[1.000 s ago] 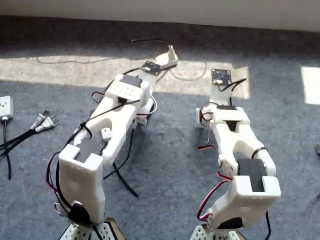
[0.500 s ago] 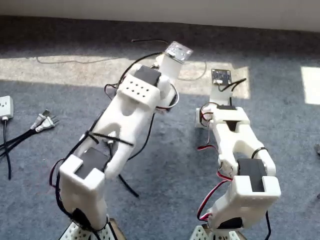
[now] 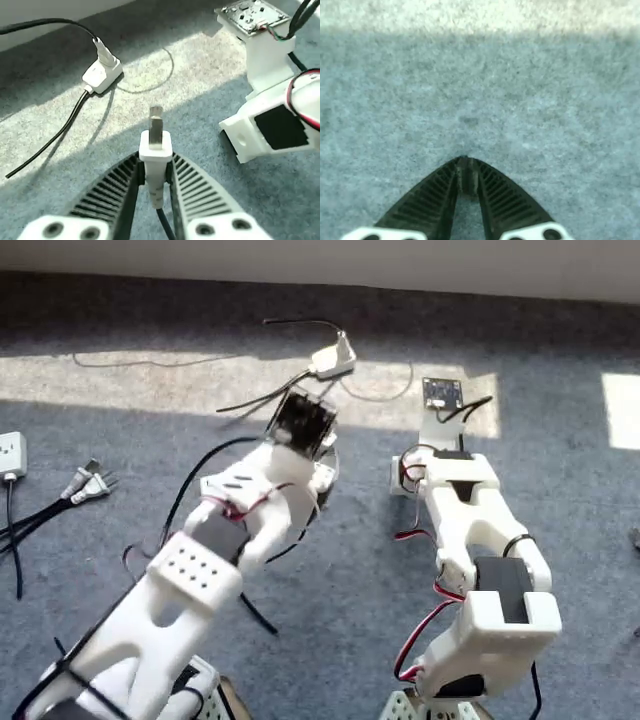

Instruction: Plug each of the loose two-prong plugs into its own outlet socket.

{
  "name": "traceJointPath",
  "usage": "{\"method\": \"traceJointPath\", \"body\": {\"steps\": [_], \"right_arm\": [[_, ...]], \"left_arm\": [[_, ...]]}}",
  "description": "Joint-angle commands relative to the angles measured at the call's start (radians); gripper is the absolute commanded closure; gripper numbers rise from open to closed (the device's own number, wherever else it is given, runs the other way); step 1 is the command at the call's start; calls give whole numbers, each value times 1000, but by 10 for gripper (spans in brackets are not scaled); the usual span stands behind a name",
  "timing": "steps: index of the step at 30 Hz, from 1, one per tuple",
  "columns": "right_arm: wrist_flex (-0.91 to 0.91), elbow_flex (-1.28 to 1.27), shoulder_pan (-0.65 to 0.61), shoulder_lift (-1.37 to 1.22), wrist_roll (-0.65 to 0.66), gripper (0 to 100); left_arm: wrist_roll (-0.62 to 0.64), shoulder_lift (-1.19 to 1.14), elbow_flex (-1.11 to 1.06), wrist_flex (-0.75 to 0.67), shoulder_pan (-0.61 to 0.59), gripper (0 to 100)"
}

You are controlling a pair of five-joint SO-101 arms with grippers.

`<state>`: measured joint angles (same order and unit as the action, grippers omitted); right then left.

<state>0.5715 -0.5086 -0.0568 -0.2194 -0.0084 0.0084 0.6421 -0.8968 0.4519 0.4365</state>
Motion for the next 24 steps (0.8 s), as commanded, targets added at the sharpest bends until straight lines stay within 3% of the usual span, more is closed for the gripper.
{"method": "traceJointPath", "body": {"steps": [1, 4, 7, 15, 24], "right_arm": [[-2, 45, 7, -2, 3, 989], [-2, 44, 7, -2, 6, 991], [-2, 41, 7, 4, 8, 991], [5, 82, 28, 61, 8, 991], [171, 82, 19, 475, 9, 991]], "left_arm": [[-3, 214, -351, -453, 8, 993], [-3, 219, -487, -715, 12, 994], [-3, 219, -561, -888, 38, 994], [-3, 213, -591, -910, 157, 994], [-2, -33, -498, -921, 143, 994]]}}
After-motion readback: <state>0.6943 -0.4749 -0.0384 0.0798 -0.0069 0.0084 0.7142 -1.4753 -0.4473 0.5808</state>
